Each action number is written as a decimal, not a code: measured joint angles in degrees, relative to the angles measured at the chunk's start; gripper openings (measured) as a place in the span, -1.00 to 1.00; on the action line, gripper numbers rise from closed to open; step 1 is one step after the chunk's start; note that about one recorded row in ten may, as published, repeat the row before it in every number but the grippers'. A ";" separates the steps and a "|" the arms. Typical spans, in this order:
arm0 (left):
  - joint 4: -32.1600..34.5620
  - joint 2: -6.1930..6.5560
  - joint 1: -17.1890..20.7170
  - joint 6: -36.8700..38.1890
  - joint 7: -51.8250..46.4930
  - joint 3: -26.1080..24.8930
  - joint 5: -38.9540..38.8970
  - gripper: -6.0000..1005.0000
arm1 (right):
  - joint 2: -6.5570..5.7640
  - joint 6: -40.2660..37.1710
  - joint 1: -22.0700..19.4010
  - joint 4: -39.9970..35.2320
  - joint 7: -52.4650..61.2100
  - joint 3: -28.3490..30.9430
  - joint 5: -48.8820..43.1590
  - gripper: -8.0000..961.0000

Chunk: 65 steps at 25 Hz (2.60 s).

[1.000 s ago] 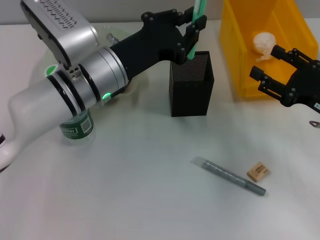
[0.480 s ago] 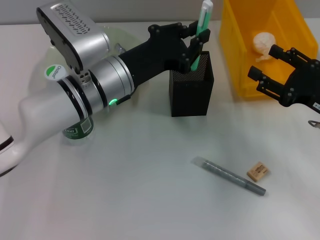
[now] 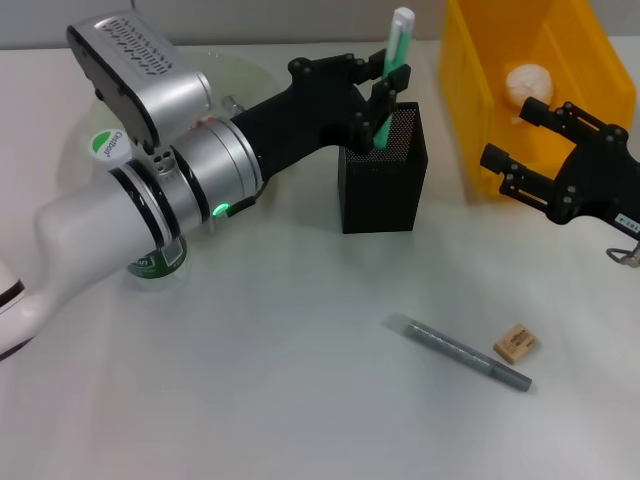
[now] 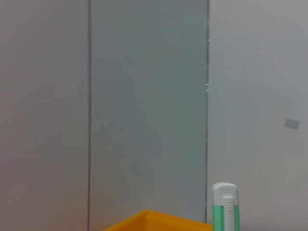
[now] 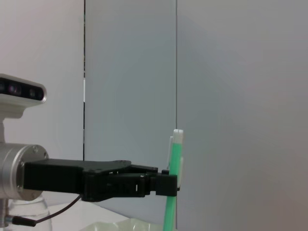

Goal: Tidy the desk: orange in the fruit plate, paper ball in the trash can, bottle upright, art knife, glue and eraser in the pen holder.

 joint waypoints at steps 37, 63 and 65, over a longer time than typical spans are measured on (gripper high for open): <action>-1.21 0.00 -0.69 -0.29 -0.18 0.79 -1.29 -0.33 | 0.00 0.10 0.07 -0.08 -0.25 0.58 0.45 0.54; 2.48 4.13 7.09 39.17 -10.64 -36.86 28.32 -0.01 | 0.46 -4.31 2.84 12.08 -5.24 0.69 7.39 0.54; 2.70 4.28 6.99 40.19 -10.20 -37.31 29.69 -0.02 | 0.51 -4.93 2.79 13.79 -8.10 0.74 7.39 0.54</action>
